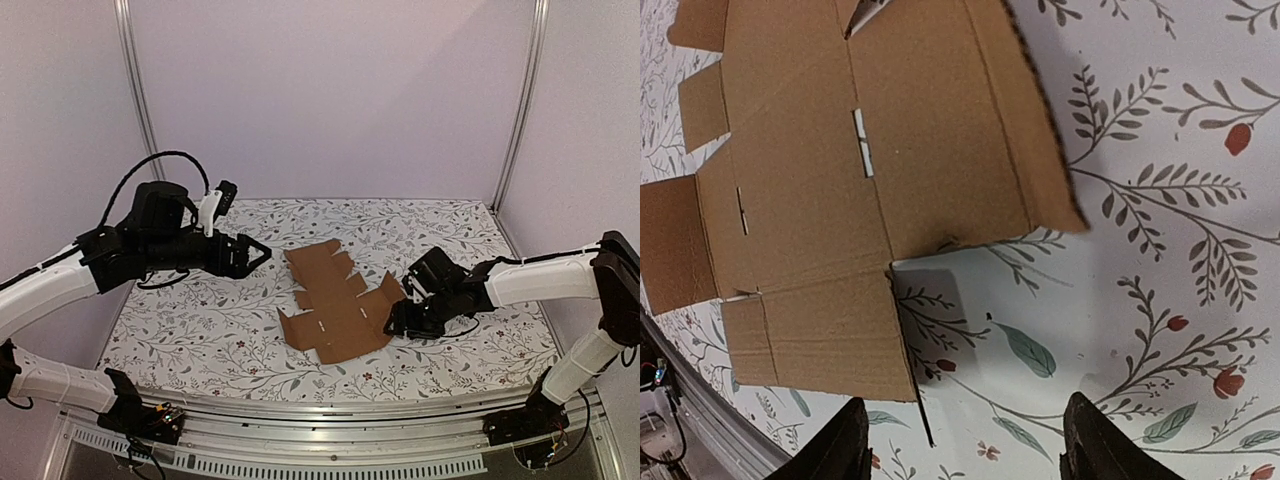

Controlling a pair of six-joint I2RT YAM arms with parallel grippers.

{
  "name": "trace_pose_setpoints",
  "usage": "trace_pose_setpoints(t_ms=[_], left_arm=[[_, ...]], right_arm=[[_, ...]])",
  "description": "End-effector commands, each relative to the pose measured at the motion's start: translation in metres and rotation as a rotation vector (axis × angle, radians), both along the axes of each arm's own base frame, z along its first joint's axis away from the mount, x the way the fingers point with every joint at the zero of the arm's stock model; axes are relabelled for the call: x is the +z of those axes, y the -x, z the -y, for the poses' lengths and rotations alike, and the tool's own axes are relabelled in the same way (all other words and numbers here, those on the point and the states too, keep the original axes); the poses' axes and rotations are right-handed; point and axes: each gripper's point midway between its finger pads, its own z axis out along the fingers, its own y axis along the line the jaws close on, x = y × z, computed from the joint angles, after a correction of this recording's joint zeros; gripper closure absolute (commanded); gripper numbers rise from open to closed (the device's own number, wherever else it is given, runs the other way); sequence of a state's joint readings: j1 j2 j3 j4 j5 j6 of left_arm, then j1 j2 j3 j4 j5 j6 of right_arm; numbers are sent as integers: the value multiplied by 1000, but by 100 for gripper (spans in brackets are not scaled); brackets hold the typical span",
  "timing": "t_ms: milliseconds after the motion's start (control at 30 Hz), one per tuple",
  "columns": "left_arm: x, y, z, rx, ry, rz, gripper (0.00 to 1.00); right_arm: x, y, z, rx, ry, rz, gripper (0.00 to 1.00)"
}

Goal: Fold the paper box

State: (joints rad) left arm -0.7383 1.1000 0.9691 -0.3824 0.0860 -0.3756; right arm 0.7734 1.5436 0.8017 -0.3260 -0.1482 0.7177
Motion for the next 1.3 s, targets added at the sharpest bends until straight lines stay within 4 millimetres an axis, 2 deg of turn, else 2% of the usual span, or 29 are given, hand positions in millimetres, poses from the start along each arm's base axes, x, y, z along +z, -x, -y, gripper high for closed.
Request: trace_pose_setpoints(t_ms=[0, 433, 567, 733, 900, 1067, 1167, 1267], left_arm=[[-7, 10, -2, -14, -15, -20, 0], [-10, 6, 0, -11, -38, -20, 0], [-7, 3, 1, -11, -38, -12, 0], [-1, 0, 1, -8, -56, 6, 1], [9, -1, -6, 4, -94, 35, 1], [22, 2, -14, 5, -112, 70, 1], [28, 4, -16, 2, -111, 81, 0], [31, 6, -17, 2, -106, 86, 1]], right_arm=[[3, -10, -23, 4, -61, 12, 42], [-9, -8, -36, 42, -82, -26, 78], [-6, -7, -39, 57, -89, -21, 100], [4, -4, -39, 103, -79, -18, 100], [24, -2, -36, 238, -11, 14, 100], [56, 5, -40, 491, 40, 69, 100], [65, 15, -38, 646, 78, 46, 100], [64, 19, -34, 795, 121, 62, 100]])
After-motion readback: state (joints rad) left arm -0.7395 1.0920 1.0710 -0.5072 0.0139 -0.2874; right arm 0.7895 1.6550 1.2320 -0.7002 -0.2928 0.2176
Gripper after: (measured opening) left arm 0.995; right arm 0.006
